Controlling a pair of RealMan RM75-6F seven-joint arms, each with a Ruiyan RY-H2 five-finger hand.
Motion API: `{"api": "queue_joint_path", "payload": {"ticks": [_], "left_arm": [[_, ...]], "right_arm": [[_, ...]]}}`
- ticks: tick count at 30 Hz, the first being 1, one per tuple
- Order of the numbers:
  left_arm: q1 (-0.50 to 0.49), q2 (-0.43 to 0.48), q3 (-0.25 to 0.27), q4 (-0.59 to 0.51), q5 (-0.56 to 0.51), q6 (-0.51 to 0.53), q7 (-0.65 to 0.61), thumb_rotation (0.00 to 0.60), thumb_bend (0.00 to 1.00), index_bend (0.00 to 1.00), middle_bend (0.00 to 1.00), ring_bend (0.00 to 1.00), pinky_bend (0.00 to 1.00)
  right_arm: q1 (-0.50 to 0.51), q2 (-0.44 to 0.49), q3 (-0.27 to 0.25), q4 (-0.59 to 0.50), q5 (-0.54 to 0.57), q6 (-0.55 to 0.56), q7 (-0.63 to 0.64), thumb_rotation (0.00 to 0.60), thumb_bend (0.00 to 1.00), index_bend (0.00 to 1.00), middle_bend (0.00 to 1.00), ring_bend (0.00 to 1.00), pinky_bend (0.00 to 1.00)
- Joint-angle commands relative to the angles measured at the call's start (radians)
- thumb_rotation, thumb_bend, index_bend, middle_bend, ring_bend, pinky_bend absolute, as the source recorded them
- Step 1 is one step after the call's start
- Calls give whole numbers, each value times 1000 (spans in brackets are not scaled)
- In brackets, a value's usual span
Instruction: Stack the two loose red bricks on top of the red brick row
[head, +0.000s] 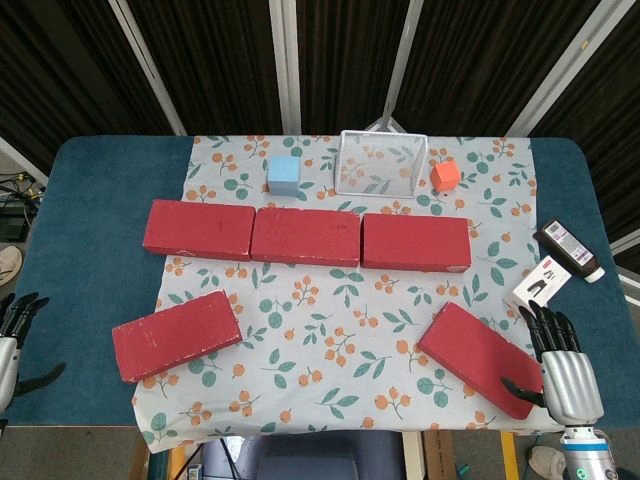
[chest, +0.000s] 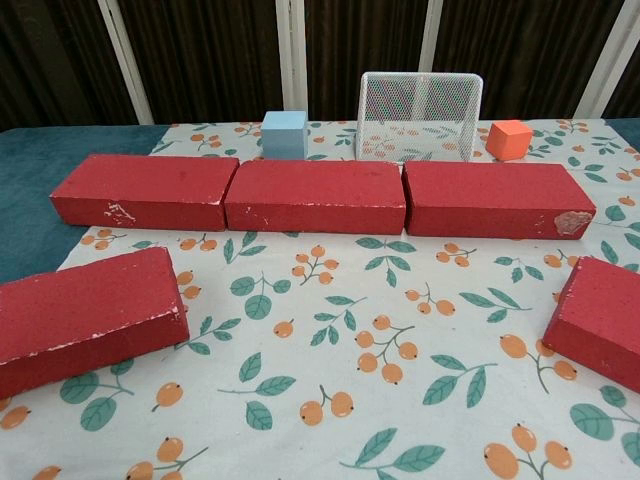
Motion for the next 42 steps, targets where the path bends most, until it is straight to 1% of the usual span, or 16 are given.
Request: {"api": "queue_joint_path", "payload": {"ticks": [1, 5, 8, 11, 14, 16, 18, 21, 28, 34, 42], "left_arm": [[0, -2, -1, 0, 7, 5, -1, 600, 0, 159, 103, 55, 80], [2, -1, 4, -1, 21, 11, -3, 600, 0, 159, 78, 55, 80], [4, -1, 0, 2, 18, 18, -13, 600, 0, 159, 62, 55, 80], [7, 2, -2, 3, 11, 20, -25, 600, 0, 159, 62, 55, 80], [12, 11, 0, 0, -3, 16, -28, 600, 0, 159, 60, 55, 80], [14, 19, -1, -1, -6, 16, -34, 600, 0, 159, 59, 55, 80], [16, 20, -12, -2, -17, 27, -46, 600, 0, 159, 58, 54, 80], [15, 19, -13, 6, -17, 25, -52, 600, 0, 159, 58, 54, 79], [12, 29, -19, 14, -33, 11, -81, 600, 0, 159, 56, 55, 79], [17, 35, -24, 13, -49, 14, -92, 600, 0, 159, 56, 55, 79], [28, 39, -27, 9, -46, 35, -94, 600, 0, 159, 44, 55, 79]], "right_arm": [[-3, 5, 0, -12, 6, -7, -9, 600, 65, 0, 21, 0, 0], [-13, -3, 8, -25, 22, 2, -24, 600, 66, 0, 21, 0, 0], [-24, -18, 13, -46, 67, -7, -71, 600, 65, 0, 20, 0, 0], [-30, -16, 3, -105, 125, -47, -112, 600, 64, 0, 20, 0, 0], [-23, -5, -17, -180, 175, -122, -99, 600, 64, 0, 20, 0, 0], [-15, 1, -23, -211, 229, -160, -159, 600, 63, 0, 20, 0, 0], [-4, -12, -27, -239, 273, -187, -240, 600, 63, 0, 20, 0, 0], [-2, -46, -17, -263, 302, -176, -305, 600, 62, 0, 19, 0, 0], [-12, -122, 9, -307, 339, -106, -429, 600, 63, 0, 19, 0, 0], [-1, -182, 34, -353, 434, -89, -545, 600, 63, 0, 13, 0, 0], [42, -261, 86, -312, 498, -79, -616, 600, 62, 0, 13, 0, 0]]}}
